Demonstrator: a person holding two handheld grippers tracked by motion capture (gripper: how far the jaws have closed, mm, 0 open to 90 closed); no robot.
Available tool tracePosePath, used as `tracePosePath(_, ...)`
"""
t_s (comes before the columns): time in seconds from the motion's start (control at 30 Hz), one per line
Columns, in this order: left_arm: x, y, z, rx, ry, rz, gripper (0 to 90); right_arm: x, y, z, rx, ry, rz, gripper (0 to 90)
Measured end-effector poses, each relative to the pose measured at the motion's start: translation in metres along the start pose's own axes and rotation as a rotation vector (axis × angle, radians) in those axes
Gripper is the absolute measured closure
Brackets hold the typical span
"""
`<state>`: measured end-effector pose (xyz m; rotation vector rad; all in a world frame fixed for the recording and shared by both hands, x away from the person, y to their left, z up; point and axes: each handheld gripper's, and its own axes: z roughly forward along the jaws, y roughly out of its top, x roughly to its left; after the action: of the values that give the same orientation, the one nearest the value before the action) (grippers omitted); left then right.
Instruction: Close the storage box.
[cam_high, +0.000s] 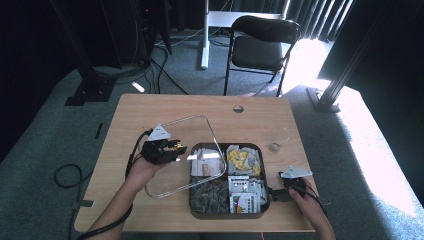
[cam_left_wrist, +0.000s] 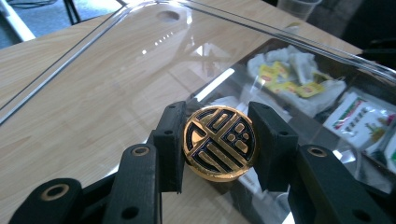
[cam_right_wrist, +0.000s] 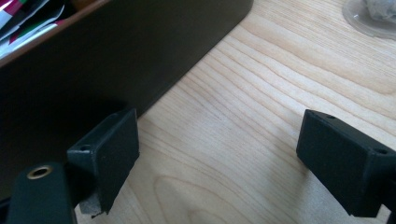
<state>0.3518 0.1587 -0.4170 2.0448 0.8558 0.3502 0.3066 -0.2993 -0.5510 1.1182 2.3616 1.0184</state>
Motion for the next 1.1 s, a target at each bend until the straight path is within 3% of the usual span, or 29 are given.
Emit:
tracePosePath(0.33,-0.029,0.010,0.011,0.009,-0.073,0.082,59.5,0.000,0.000,0.000,0.000,0.000,0.002,12.5)
tracePosePath(0.77,-0.052,0.014,0.029,0.015,-0.154,0.132,59.4,0.000,0.000,0.000,0.000,0.001,0.003,12.5)
tracePosePath(1.1,-0.069,0.020,0.043,0.025,-0.188,0.167,59.4,0.000,0.000,0.000,0.001,0.001,0.002,12.5)
